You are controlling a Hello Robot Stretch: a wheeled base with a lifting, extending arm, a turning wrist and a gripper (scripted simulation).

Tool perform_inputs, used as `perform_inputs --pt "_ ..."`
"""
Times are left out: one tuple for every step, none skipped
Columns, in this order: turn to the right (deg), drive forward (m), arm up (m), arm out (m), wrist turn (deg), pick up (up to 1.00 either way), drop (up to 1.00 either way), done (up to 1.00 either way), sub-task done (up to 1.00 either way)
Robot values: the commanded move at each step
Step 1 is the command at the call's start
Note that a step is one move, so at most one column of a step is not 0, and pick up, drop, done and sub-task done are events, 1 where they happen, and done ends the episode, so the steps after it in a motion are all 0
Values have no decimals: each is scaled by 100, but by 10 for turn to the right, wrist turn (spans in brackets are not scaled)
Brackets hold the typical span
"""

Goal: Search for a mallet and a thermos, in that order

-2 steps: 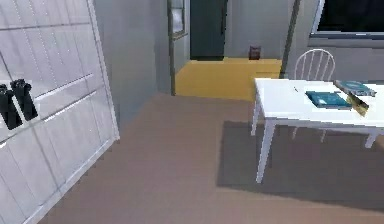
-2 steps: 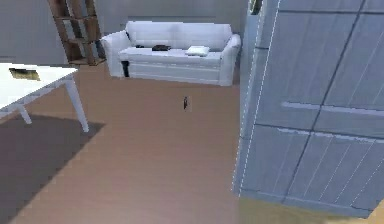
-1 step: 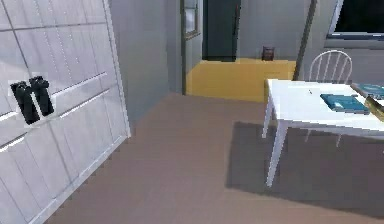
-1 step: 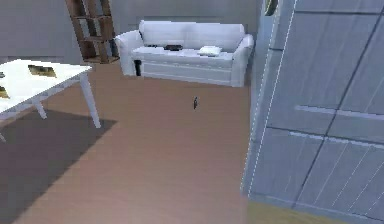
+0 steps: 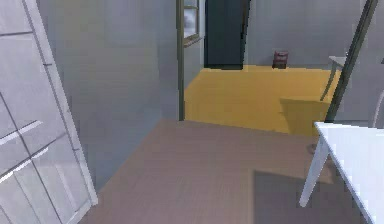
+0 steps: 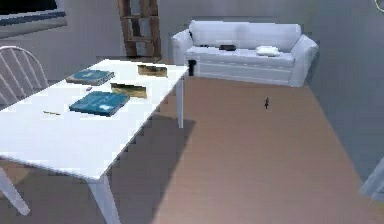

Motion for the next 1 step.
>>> perform_inputs --pt "-30 0 0 0 0 0 0 0 0"
